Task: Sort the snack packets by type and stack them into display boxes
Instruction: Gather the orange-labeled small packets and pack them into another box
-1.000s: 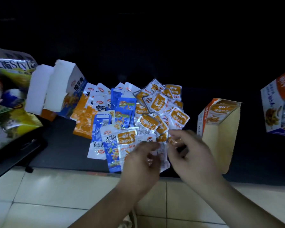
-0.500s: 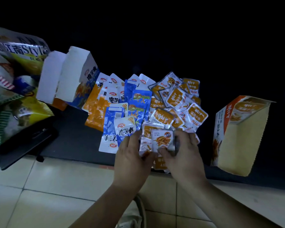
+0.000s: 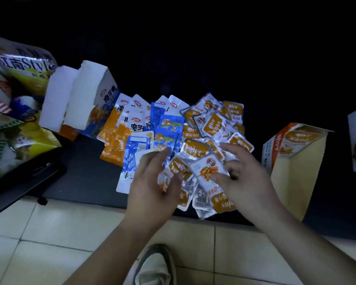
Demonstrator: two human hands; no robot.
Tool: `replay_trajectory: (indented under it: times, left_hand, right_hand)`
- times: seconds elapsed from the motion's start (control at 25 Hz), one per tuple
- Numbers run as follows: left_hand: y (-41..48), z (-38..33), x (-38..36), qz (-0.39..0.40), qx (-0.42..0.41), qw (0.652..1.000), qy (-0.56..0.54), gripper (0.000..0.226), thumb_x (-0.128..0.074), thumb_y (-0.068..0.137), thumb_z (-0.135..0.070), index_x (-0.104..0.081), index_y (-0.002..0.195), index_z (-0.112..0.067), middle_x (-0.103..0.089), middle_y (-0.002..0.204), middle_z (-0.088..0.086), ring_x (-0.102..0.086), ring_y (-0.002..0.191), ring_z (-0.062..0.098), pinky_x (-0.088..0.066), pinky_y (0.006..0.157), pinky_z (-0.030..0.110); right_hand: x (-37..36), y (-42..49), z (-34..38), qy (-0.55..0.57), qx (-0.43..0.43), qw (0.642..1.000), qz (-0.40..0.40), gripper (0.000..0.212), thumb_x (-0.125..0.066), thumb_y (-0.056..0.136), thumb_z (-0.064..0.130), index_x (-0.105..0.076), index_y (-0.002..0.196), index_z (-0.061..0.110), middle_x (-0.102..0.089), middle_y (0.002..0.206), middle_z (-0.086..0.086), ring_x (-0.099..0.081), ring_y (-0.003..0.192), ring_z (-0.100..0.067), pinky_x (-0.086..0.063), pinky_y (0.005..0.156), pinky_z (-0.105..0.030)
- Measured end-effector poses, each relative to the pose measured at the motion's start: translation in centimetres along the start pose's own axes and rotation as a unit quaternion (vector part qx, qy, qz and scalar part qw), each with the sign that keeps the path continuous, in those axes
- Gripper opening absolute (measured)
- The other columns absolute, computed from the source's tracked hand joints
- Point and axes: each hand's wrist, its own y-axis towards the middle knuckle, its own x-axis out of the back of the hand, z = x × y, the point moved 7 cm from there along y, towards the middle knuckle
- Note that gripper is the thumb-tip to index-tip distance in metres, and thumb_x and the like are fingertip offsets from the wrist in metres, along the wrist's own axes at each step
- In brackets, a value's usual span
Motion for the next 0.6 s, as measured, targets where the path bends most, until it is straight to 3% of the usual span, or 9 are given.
replay_trajectory:
  times: [0.12, 0.2, 0.28, 0.36, 0.4, 0.44, 0.48, 0.56, 0.6]
  left_hand:
    - [-0.6, -2.2, -2.5, 0.159, 0.08, 0.968, -0.179, 0.036, -0.073, 0.094, -0.011, -0.067, 0.128, -0.023, -0.073, 0.114, -0.01, -0.069, 0.098, 0.008, -0.053, 0.075, 0.019]
    - [-0.6, -1.3, -2.2, 0.12, 0.165, 0.939, -0.277, 0.024, -0.068, 0.094, 0.003, -0.068, 0.111, -0.014, -0.078, 0.099, 0.0, -0.073, 0.083, 0.021, -0.058, 0.068, 0.031]
    - [-1.5, 0.1, -1.6, 0.049, 0.255, 0.893, -0.368, 0.018, -0.066, 0.093, 0.008, -0.065, 0.105, -0.006, -0.077, 0.094, 0.009, -0.074, 0.077, 0.026, -0.06, 0.064, 0.034]
    - [-2.9, 0.0, -2.2, 0.041, 0.31, 0.841, -0.441, 0.02, -0.064, 0.093, 0.008, -0.065, 0.11, -0.003, -0.078, 0.1, 0.016, -0.076, 0.083, 0.031, -0.063, 0.07, 0.037]
    - [-3.6, -0.1, -2.8, 0.054, 0.316, 0.834, -0.448, 0.021, -0.066, 0.093, 0.007, -0.065, 0.111, -0.003, -0.077, 0.102, 0.017, -0.077, 0.084, 0.031, -0.063, 0.071, 0.039]
    - [-4.1, -0.2, -3.2, 0.069, 0.307, 0.845, -0.433, 0.021, -0.069, 0.092, 0.005, -0.067, 0.109, -0.006, -0.078, 0.1, 0.016, -0.076, 0.083, 0.028, -0.063, 0.071, 0.039]
    - [-4.4, 0.3, -3.1, 0.072, 0.279, 0.882, -0.373, 0.02, -0.074, 0.091, -0.001, -0.069, 0.106, -0.013, -0.078, 0.098, 0.009, -0.075, 0.081, 0.023, -0.061, 0.069, 0.038]
    - [-3.6, 2.3, -1.7, 0.047, 0.157, 0.98, -0.114, 0.03, -0.082, 0.085, -0.024, -0.068, 0.111, -0.029, -0.072, 0.103, -0.005, -0.069, 0.088, 0.016, -0.057, 0.075, 0.036]
    - [-3.0, 2.9, -0.9, 0.04, 0.081, 0.995, 0.044, 0.043, -0.081, 0.08, -0.034, -0.065, 0.119, -0.031, -0.067, 0.109, -0.005, -0.064, 0.095, 0.019, -0.055, 0.079, 0.037]
  right_hand:
    - [-0.3, 0.0, 1.7, -0.038, 0.031, 0.997, 0.058, 0.061, -0.082, 0.084, 0.012, -0.056, 0.127, 0.046, -0.07, 0.071, 0.013, -0.063, 0.063, -0.003, -0.046, 0.06, -0.013]
    - [0.3, 0.1, 1.7, -0.01, 0.032, 0.999, 0.012, 0.049, -0.085, 0.082, 0.015, -0.063, 0.115, 0.044, -0.071, 0.076, 0.018, -0.066, 0.069, 0.002, -0.047, 0.062, -0.01]
    - [0.7, -0.2, -0.1, 0.057, -0.024, 0.997, -0.046, 0.036, -0.088, 0.079, 0.025, -0.068, 0.104, 0.041, -0.073, 0.085, 0.02, -0.069, 0.078, 0.003, -0.053, 0.066, -0.011]
    - [-1.3, -0.9, -1.9, 0.191, -0.108, 0.975, -0.02, 0.022, -0.083, 0.083, 0.024, -0.075, 0.103, 0.026, -0.079, 0.093, 0.005, -0.076, 0.087, -0.012, -0.062, 0.08, -0.029]
    - [-2.4, -1.1, -2.5, 0.246, -0.142, 0.959, -0.002, 0.018, -0.078, 0.088, 0.019, -0.075, 0.106, 0.018, -0.079, 0.099, -0.005, -0.077, 0.092, -0.023, -0.063, 0.082, -0.041]
    - [-2.8, -1.1, -2.8, 0.274, -0.153, 0.949, -0.003, 0.016, -0.072, 0.093, 0.014, -0.074, 0.108, 0.013, -0.078, 0.103, -0.012, -0.077, 0.094, -0.029, -0.063, 0.083, -0.047]
    - [-2.7, -0.9, -2.9, 0.282, -0.153, 0.947, -0.027, 0.016, -0.068, 0.096, 0.01, -0.071, 0.112, 0.011, -0.078, 0.104, -0.011, -0.077, 0.094, -0.031, -0.062, 0.082, -0.049]
    - [-0.7, -0.2, -3.2, 0.182, -0.131, 0.97, -0.099, 0.021, -0.067, 0.098, 0.012, -0.067, 0.117, 0.021, -0.078, 0.101, 0.0, -0.076, 0.094, -0.023, -0.061, 0.086, -0.047]
    - [0.3, 0.1, -3.2, 0.109, -0.117, 0.98, -0.116, 0.025, -0.068, 0.098, 0.016, -0.065, 0.12, 0.028, -0.078, 0.098, 0.005, -0.075, 0.093, -0.017, -0.061, 0.087, -0.043]
